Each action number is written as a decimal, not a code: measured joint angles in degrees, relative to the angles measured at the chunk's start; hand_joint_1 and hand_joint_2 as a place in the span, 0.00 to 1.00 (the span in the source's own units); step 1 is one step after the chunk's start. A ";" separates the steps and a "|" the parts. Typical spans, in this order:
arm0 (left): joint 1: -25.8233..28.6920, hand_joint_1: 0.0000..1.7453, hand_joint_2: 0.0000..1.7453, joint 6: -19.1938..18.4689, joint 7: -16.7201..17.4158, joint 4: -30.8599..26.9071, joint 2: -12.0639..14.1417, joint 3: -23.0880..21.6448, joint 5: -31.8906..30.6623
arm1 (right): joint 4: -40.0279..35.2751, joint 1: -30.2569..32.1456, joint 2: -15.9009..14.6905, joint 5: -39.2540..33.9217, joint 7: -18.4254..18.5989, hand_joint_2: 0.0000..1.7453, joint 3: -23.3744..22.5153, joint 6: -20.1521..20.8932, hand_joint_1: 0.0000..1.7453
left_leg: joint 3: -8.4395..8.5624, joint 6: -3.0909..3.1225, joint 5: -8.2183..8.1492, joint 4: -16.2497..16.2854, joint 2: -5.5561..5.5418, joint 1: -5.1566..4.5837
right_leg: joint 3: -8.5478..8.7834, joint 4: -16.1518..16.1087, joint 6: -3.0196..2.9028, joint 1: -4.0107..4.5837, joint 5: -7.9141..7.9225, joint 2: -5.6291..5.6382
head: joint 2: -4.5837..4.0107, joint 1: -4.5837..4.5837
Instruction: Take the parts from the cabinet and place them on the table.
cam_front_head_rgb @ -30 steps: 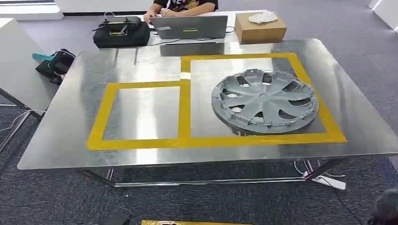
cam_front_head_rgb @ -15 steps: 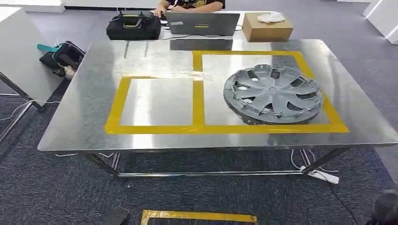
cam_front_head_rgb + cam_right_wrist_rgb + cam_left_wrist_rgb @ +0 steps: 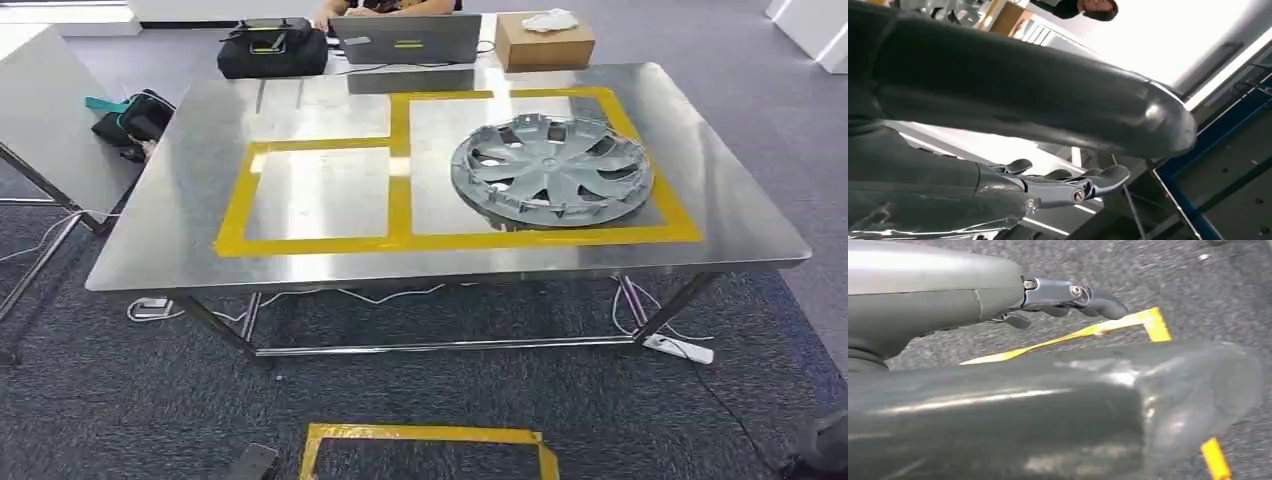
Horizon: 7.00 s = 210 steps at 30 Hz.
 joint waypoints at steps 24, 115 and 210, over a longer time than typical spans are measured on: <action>0.00 0.00 0.00 0.02 -0.07 0.02 -0.24 -0.02 -0.09 | -0.48 -0.08 0.41 -1.64 0.18 0.00 -1.01 1.01 0.00 | 4.72 2.16 15.22 -19.05 0.35 -0.35 | 5.65 -1.60 2.45 0.62 -3.96 0.38 | 0.00 0.39; -0.16 0.00 0.00 0.39 0.33 0.00 -0.98 1.38 0.02 | 59.82 -16.20 7.74 1.45 2.65 0.00 -50.91 17.70 0.00 | 10.22 2.48 8.45 -17.86 5.41 -0.38 | -0.70 1.10 2.07 0.30 -0.14 -2.52 | 0.00 1.18; 0.00 0.00 0.00 1.22 1.25 0.00 -1.22 0.52 -3.37 | 108.74 -23.63 12.18 19.24 26.29 0.00 -56.13 17.73 0.00 | 9.38 1.01 5.88 -15.03 2.57 -0.55 | -2.42 2.63 -0.15 0.10 0.52 -0.73 | 0.00 0.85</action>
